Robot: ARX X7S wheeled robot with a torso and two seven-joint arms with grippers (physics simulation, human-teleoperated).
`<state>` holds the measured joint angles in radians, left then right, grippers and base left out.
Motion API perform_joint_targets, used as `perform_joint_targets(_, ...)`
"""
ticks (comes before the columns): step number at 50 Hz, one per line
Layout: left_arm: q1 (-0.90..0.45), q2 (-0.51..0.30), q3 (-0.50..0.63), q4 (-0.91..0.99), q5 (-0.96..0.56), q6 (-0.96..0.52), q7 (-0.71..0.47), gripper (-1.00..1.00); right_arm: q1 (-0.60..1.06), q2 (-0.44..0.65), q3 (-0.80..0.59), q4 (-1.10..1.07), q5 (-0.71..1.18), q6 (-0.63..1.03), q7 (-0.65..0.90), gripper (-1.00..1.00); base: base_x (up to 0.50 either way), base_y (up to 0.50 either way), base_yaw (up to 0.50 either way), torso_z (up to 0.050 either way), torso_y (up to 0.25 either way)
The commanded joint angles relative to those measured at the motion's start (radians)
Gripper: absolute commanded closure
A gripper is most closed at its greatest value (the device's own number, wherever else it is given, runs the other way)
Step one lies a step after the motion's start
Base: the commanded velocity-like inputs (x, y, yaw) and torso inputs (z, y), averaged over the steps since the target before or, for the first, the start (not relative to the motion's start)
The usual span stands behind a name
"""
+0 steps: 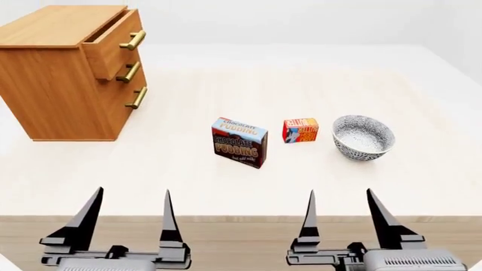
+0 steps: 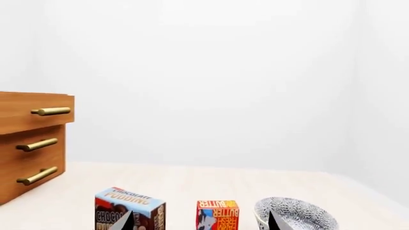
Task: Put the butter at the back in the top drawer of the cabinet and close it.
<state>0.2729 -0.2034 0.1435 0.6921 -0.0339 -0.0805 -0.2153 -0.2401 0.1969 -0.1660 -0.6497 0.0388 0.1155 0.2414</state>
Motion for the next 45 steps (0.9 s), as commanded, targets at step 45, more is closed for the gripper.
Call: perform_joint_targets(45,0.016,-0.035,0.037,-0.031,-0.014,0.063,-0.026,-1.00,-0.010,0.051,-0.052,0.015,-0.002,-0.032,0.022,-1.00,0.06,0.16,0.00,0.012,0.000)
